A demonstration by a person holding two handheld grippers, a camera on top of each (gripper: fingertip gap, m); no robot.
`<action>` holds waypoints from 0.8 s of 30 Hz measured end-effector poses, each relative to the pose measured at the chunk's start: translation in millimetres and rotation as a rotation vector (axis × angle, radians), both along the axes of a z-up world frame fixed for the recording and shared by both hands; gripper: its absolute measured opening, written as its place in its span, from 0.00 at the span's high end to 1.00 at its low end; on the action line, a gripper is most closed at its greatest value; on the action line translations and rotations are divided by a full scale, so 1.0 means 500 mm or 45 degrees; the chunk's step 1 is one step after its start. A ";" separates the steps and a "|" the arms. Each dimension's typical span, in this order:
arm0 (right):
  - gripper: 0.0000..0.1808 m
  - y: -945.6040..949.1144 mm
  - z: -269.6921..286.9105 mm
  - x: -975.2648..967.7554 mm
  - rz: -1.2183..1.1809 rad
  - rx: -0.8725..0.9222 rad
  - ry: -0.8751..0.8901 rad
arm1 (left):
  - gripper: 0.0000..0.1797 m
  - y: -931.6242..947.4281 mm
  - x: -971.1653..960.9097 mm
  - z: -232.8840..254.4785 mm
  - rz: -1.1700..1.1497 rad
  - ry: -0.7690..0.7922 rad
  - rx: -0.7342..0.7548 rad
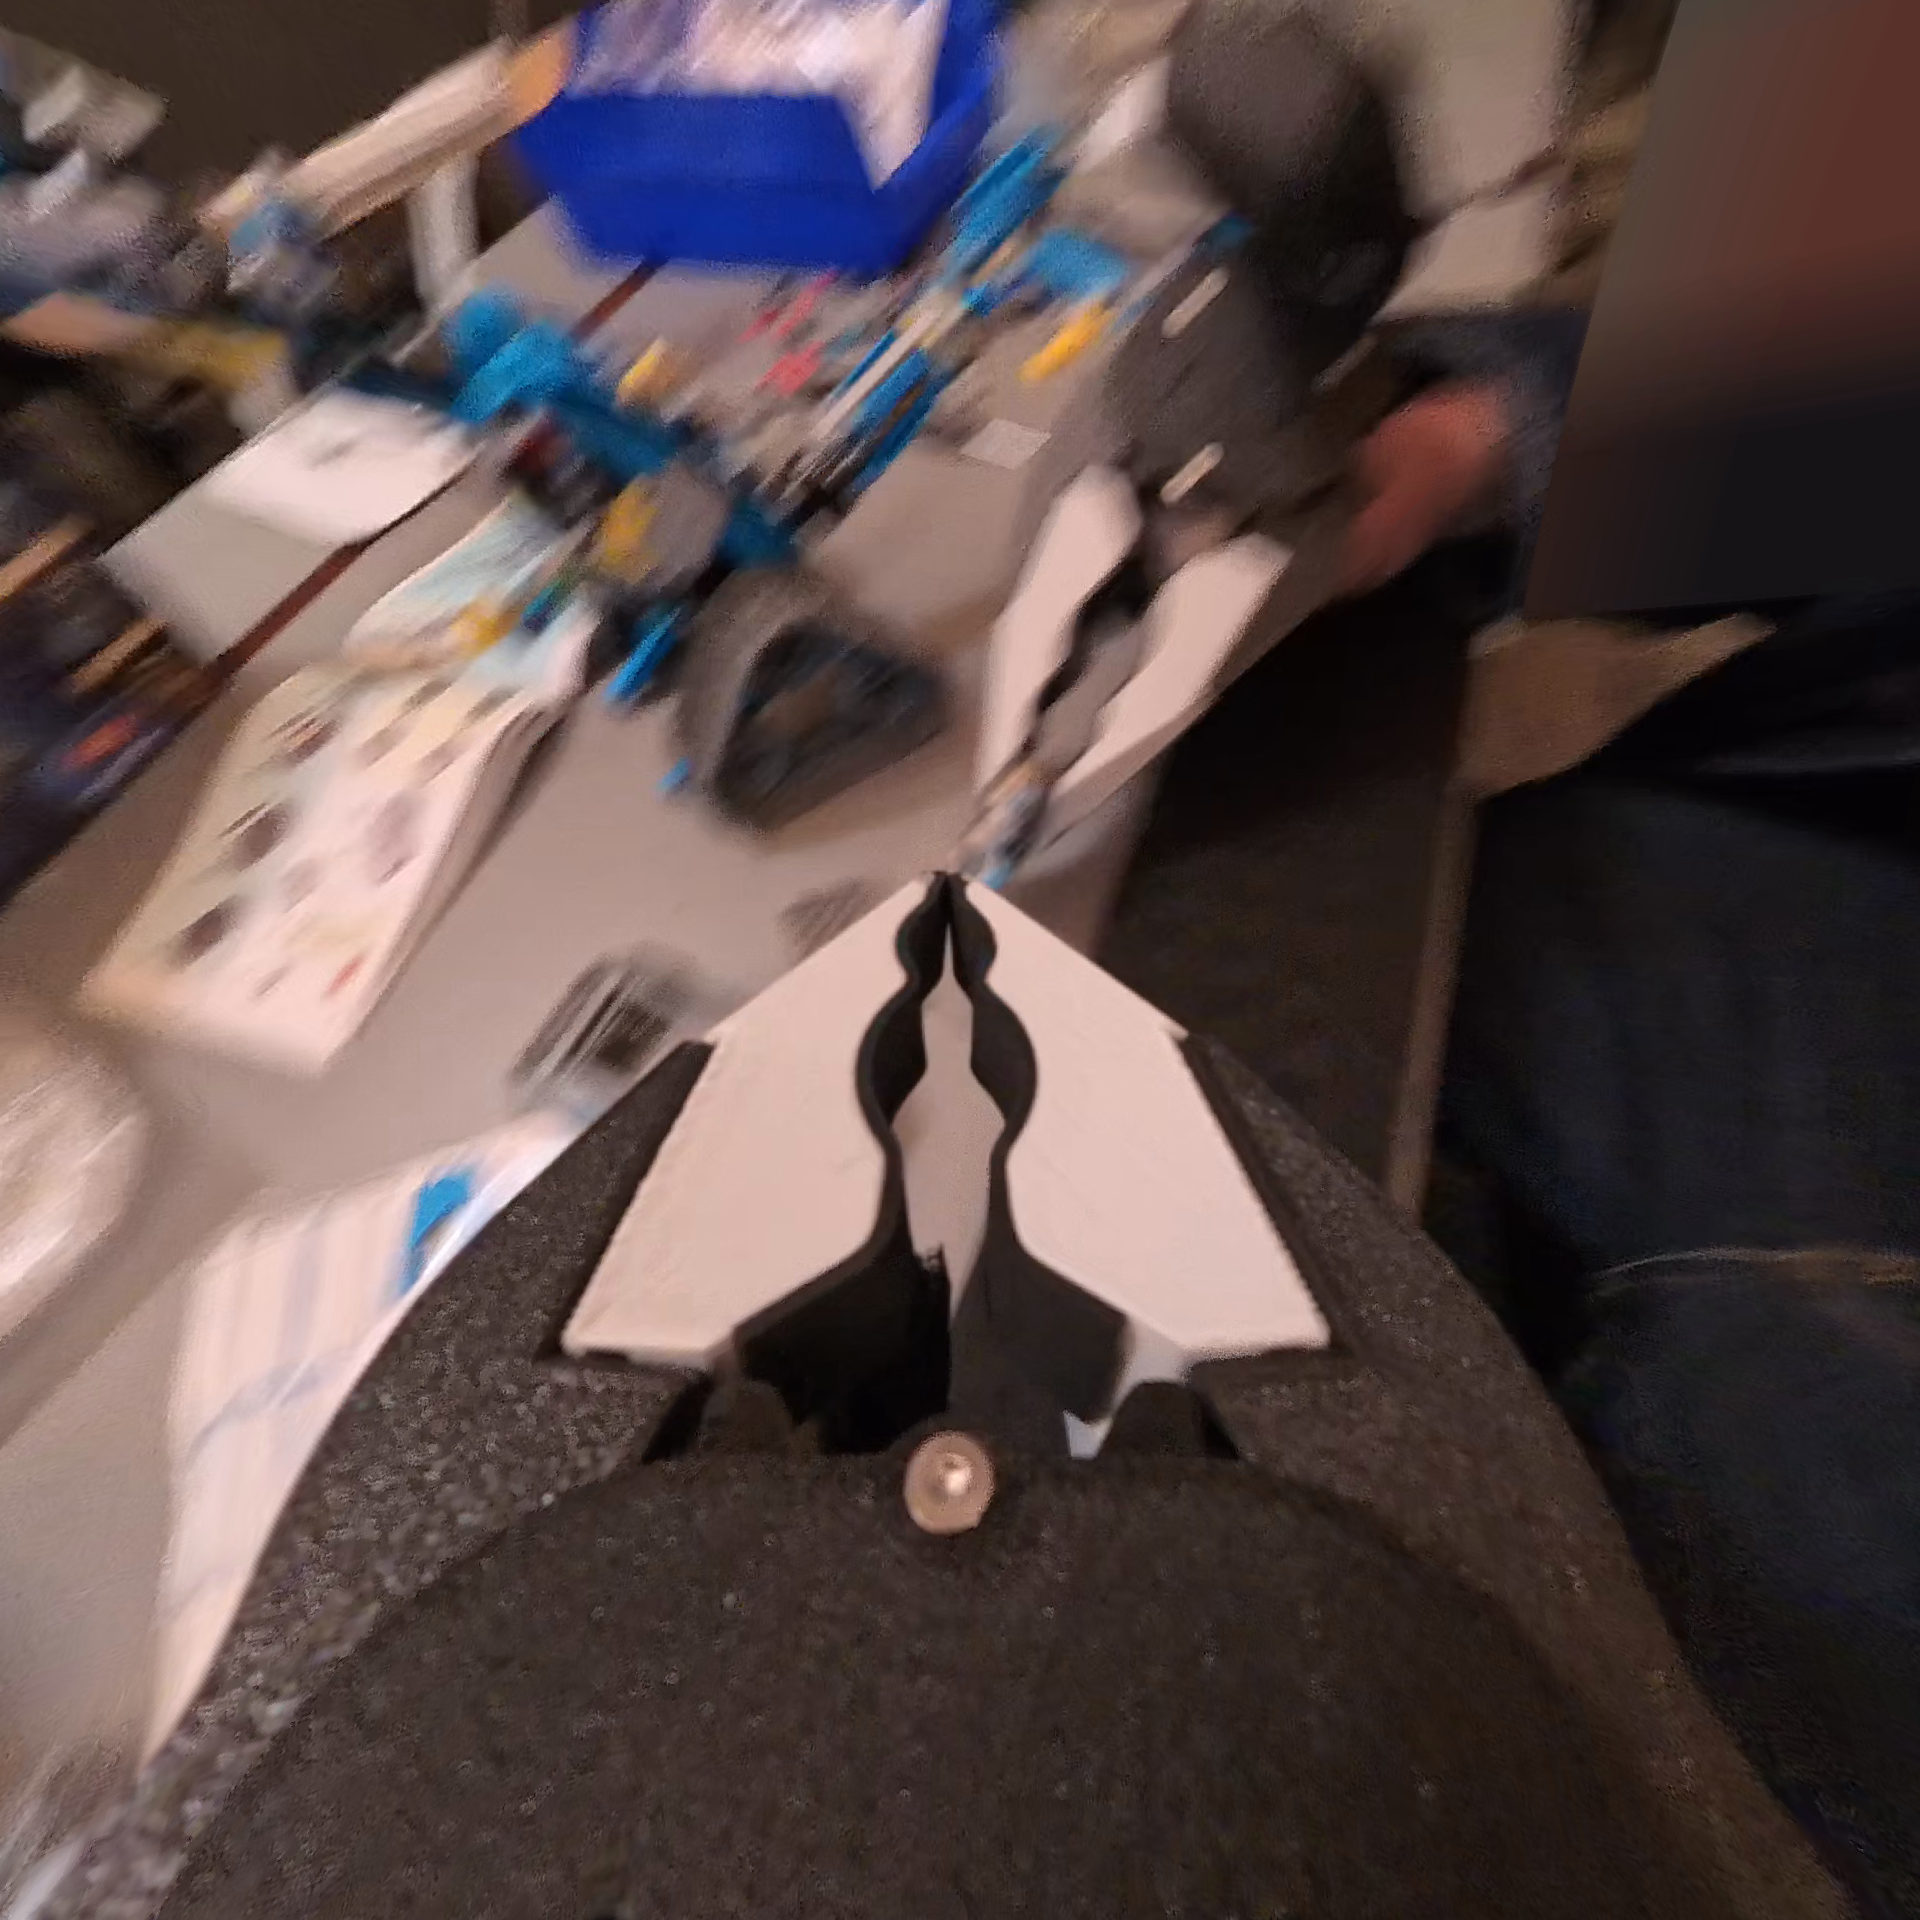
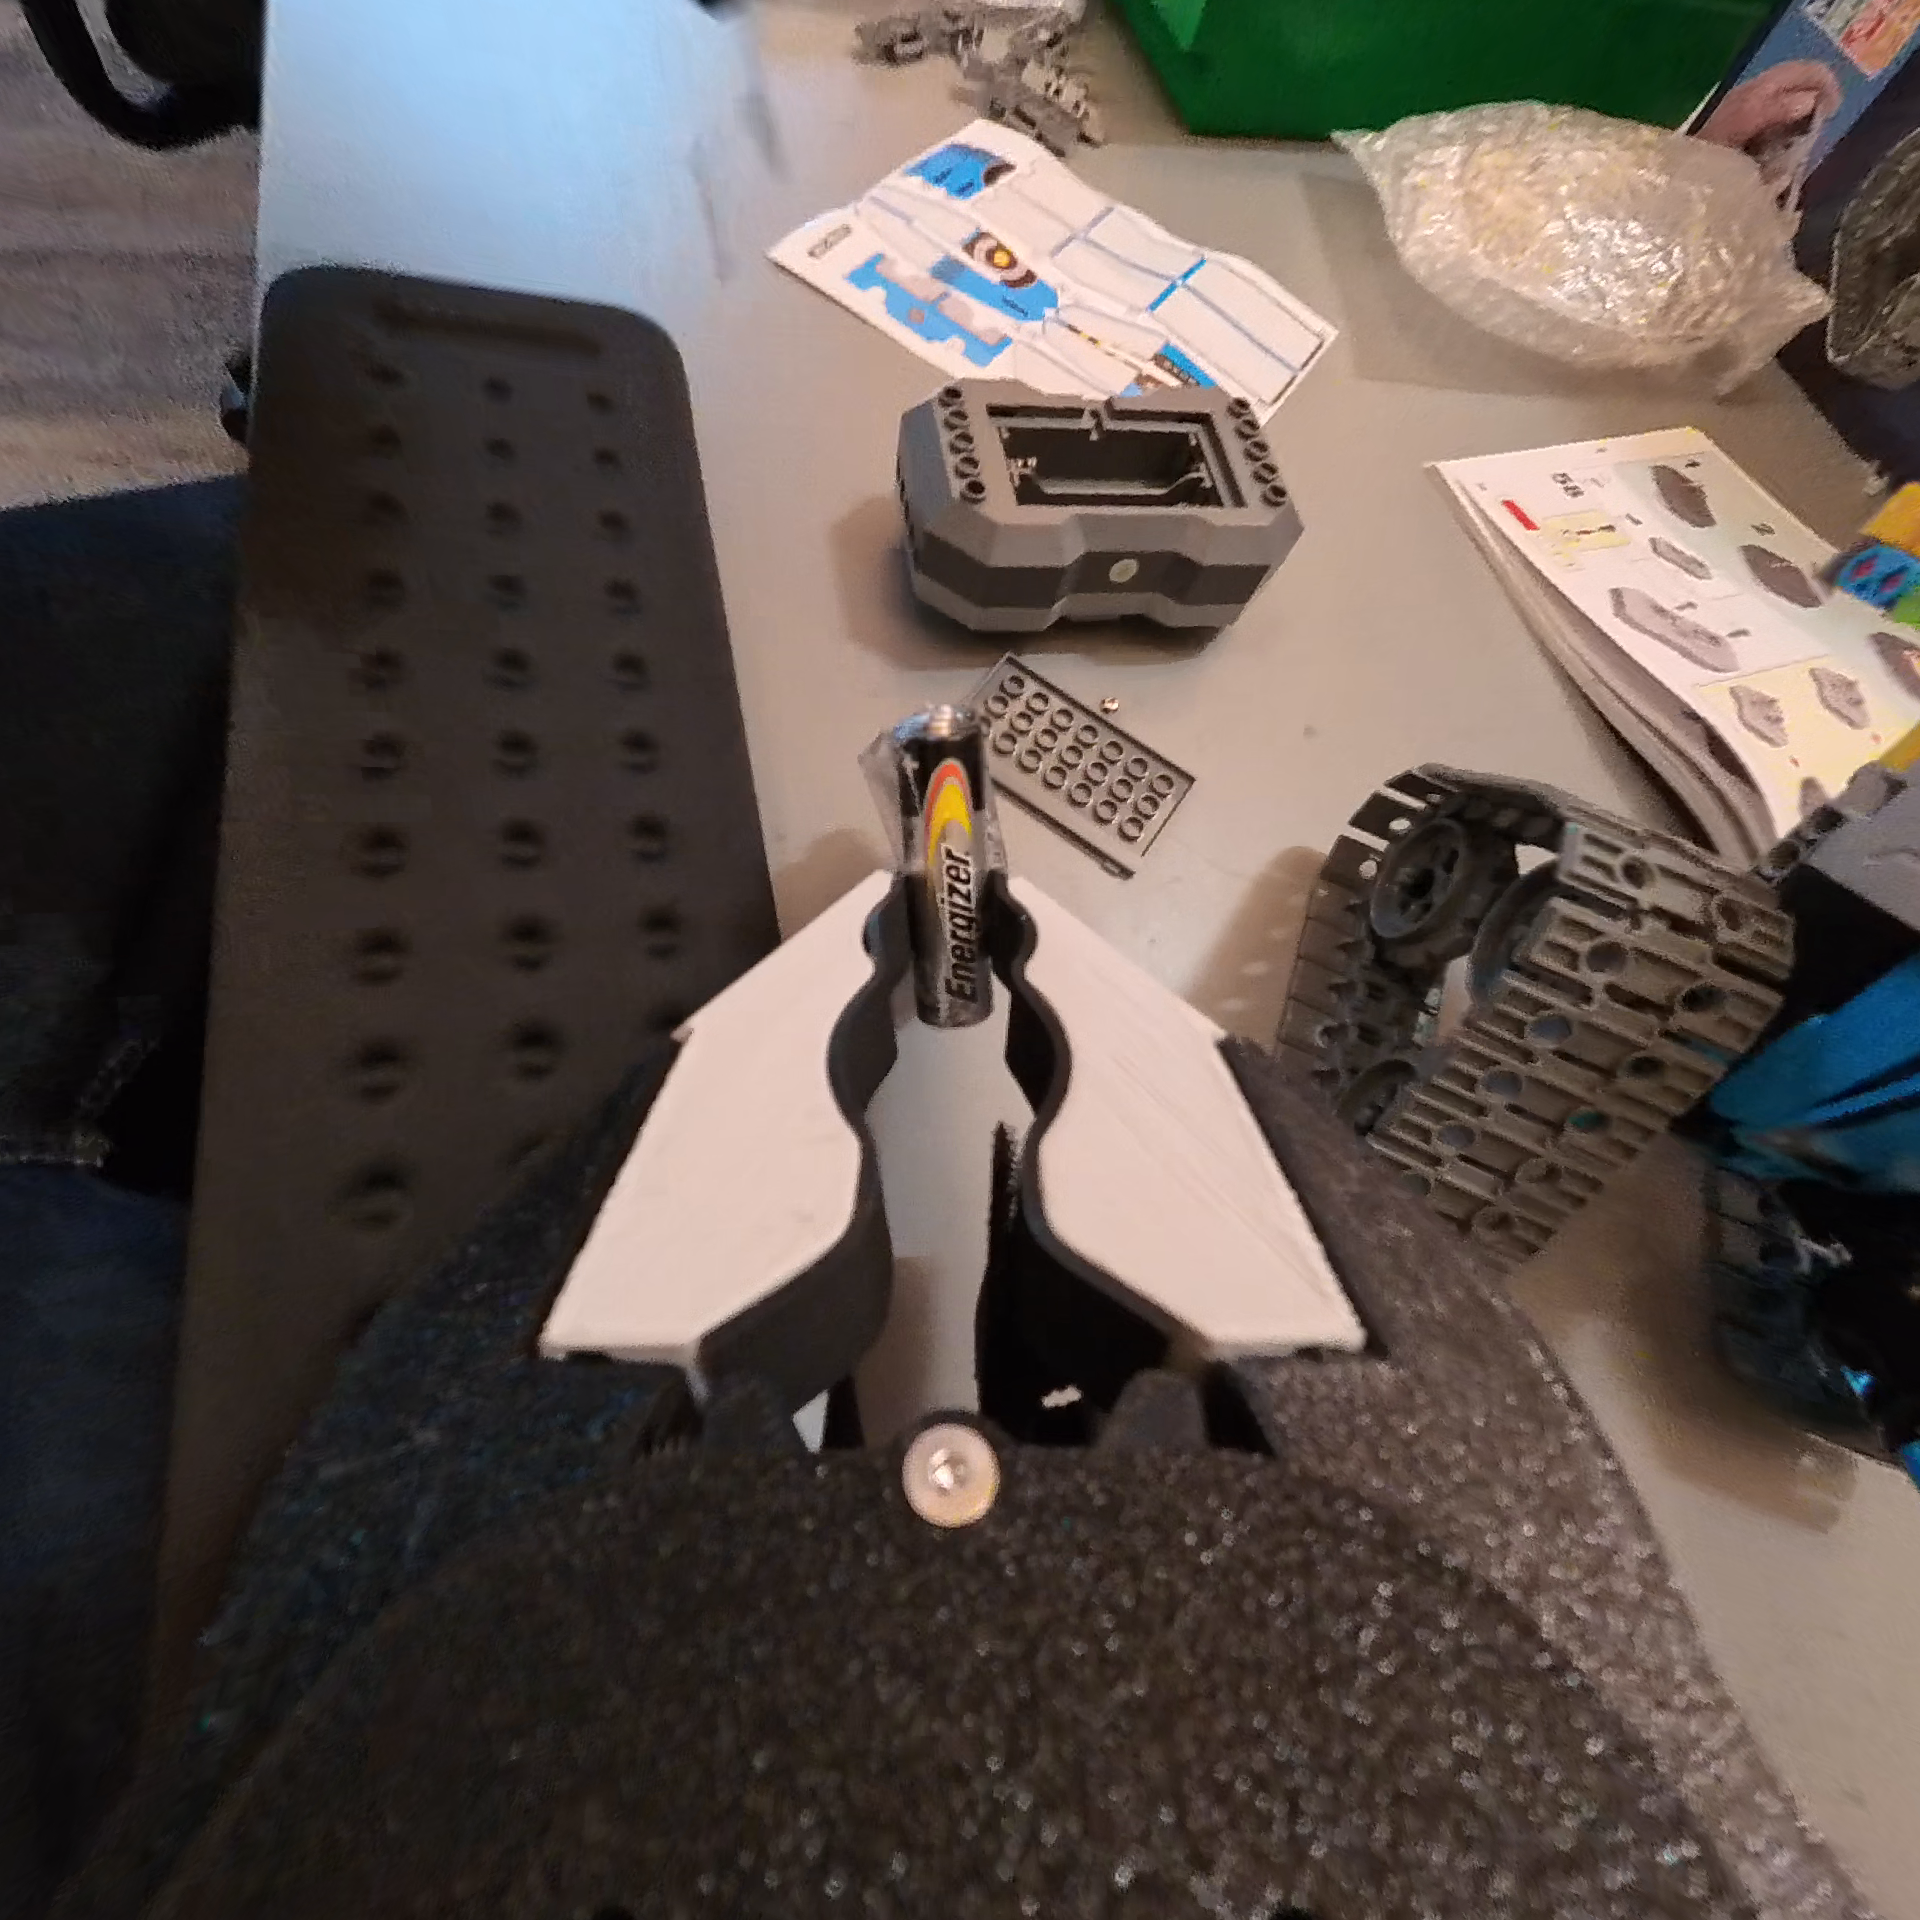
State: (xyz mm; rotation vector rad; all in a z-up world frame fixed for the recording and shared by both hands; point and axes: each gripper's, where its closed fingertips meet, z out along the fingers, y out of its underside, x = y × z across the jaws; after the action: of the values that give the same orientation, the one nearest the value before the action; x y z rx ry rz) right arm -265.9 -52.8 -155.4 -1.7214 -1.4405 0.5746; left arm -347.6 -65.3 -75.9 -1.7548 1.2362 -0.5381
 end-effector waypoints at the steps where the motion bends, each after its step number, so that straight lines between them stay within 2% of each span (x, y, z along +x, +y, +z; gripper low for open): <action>1: 0.93 0.001 0.004 0.001 -0.005 -0.008 0.016 | 1.00 0.032 -0.068 -0.032 0.148 0.126 0.019; 4: 0.93 0.003 0.008 0.004 -0.021 -0.010 0.034 | 1.00 0.095 -0.297 -0.117 0.565 0.418 0.005; 6: 0.93 0.006 0.007 0.002 -0.035 0.017 0.023 | 1.00 0.093 -0.376 -0.146 0.621 0.453 -0.005; 9: 0.93 0.006 0.016 -0.005 -0.038 0.039 0.041 | 1.00 0.076 -0.411 -0.154 0.600 0.390 -0.017; 12: 0.93 0.008 0.043 -0.014 -0.070 0.076 0.080 | 1.00 0.077 -0.503 -0.168 0.698 0.605 0.080; 14: 0.93 -0.002 0.071 -0.043 -0.051 0.043 0.132 | 1.00 0.073 -0.550 -0.186 0.733 0.661 0.045; 15: 0.93 -0.008 0.087 -0.066 -0.017 0.018 0.153 | 1.00 0.068 -0.555 -0.197 0.722 0.620 -0.012; 18: 0.93 -0.013 0.149 -0.159 0.109 0.040 0.184 | 0.84 0.048 -0.551 -0.212 0.680 0.448 -0.184; 20: 0.93 -0.008 0.185 -0.228 0.200 0.077 0.170 | 0.76 0.037 -0.552 -0.198 0.672 0.324 -0.219; 24: 0.93 0.018 0.193 -0.344 0.333 0.083 0.139 | 0.68 0.015 -0.545 -0.142 0.690 0.068 -0.223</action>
State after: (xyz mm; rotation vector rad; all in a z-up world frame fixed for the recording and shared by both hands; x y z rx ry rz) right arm -438.1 -43.8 -59.2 -1.4384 -1.5992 0.7404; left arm -619.9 -57.6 -146.7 -2.1575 0.7107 -0.2844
